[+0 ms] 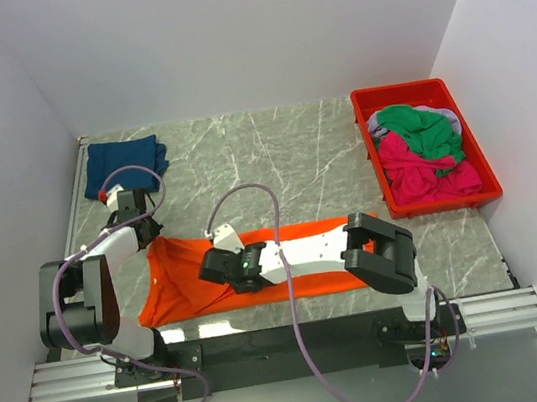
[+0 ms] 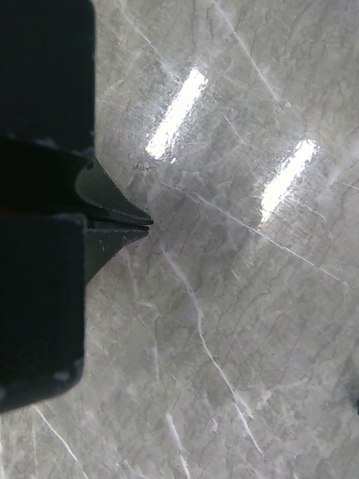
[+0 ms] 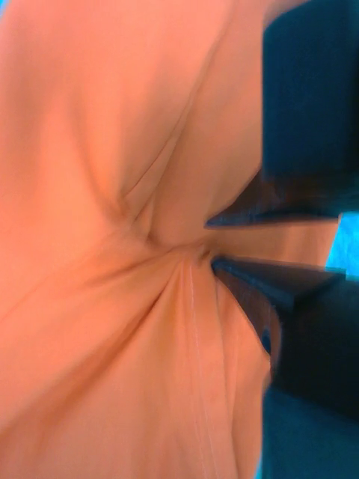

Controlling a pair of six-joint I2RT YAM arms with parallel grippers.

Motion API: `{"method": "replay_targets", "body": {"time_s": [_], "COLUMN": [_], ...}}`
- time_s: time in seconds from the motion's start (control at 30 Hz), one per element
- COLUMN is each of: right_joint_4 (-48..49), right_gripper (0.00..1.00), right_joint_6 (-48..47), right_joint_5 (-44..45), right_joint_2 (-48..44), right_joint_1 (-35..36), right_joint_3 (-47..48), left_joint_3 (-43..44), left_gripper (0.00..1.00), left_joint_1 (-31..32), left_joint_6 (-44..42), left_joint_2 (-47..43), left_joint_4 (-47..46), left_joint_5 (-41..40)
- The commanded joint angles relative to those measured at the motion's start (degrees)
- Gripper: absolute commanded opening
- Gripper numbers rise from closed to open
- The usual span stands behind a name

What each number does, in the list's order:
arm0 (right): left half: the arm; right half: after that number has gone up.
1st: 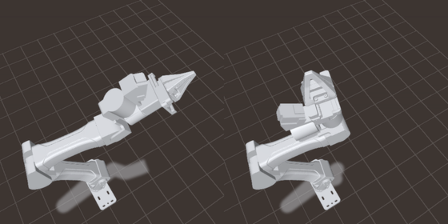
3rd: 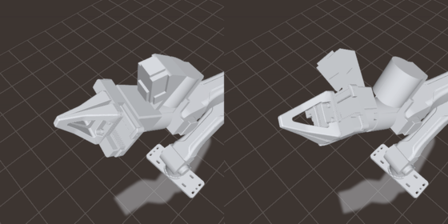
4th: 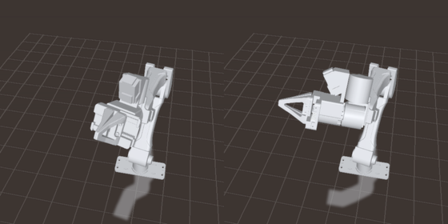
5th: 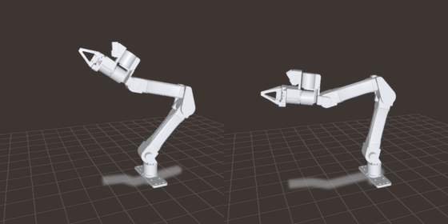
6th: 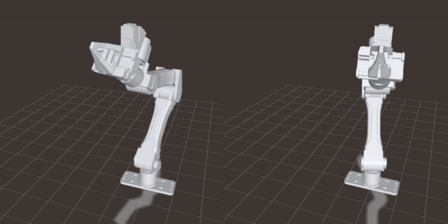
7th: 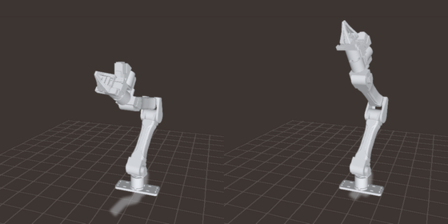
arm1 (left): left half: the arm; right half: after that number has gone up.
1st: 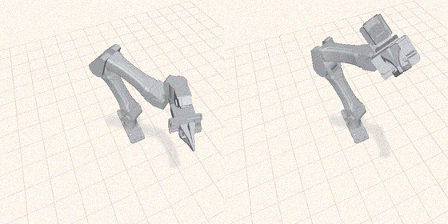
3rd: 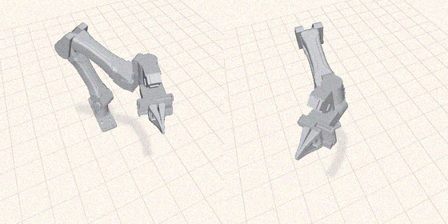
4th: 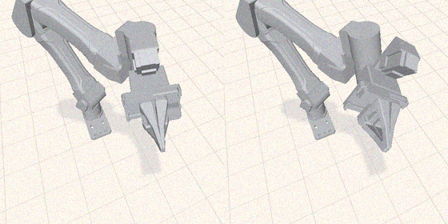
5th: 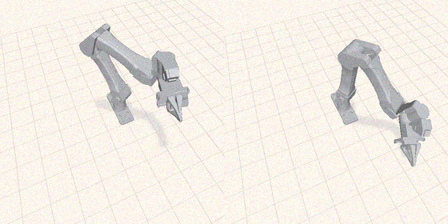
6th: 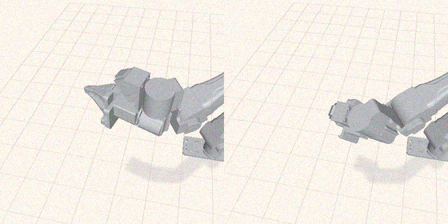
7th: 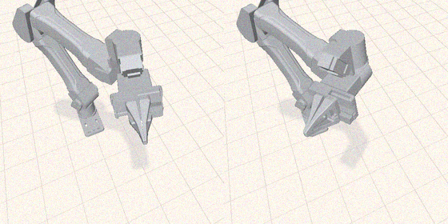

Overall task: Fold and stack the t-shirts
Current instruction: Fold the tshirt

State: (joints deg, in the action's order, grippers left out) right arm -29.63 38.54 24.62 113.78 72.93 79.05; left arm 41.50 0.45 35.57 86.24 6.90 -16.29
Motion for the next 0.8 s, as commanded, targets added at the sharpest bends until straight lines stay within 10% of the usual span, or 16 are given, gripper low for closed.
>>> {"method": "replay_targets", "body": {"time_s": [0.0,0.33,0.6,0.77], "right_joint_4": [-3.6,-3.4,4.9,8.4], "right_gripper": [0.35,0.52,0.52,0.54], "right_joint_6": [2.5,2.5,-1.2,-4.8], "right_joint_5": [4.6,6.8,1.8,-0.9], "right_joint_2": [-4.4,-12.5,-30.9,-34.8], "right_joint_1": [0.5,-3.2,-22.9,-33.2], "right_joint_3": [-2.5,-9.6,-29.3,-34.3], "left_joint_3": [1.4,1.0,0.7,0.4], "left_gripper": [0.01,0.01,0.02,0.20], "left_joint_1": [-1.8,-2.1,-2.5,-2.6], "left_joint_6": [-0.7,-0.2,0.1,0.1], "left_joint_2": [-0.8,-2.6,-4.1,-5.0], "left_joint_4": [-0.7,-0.1,0.0,0.1], "left_joint_5": [0.1,-1.3,-1.4,-0.8]}}
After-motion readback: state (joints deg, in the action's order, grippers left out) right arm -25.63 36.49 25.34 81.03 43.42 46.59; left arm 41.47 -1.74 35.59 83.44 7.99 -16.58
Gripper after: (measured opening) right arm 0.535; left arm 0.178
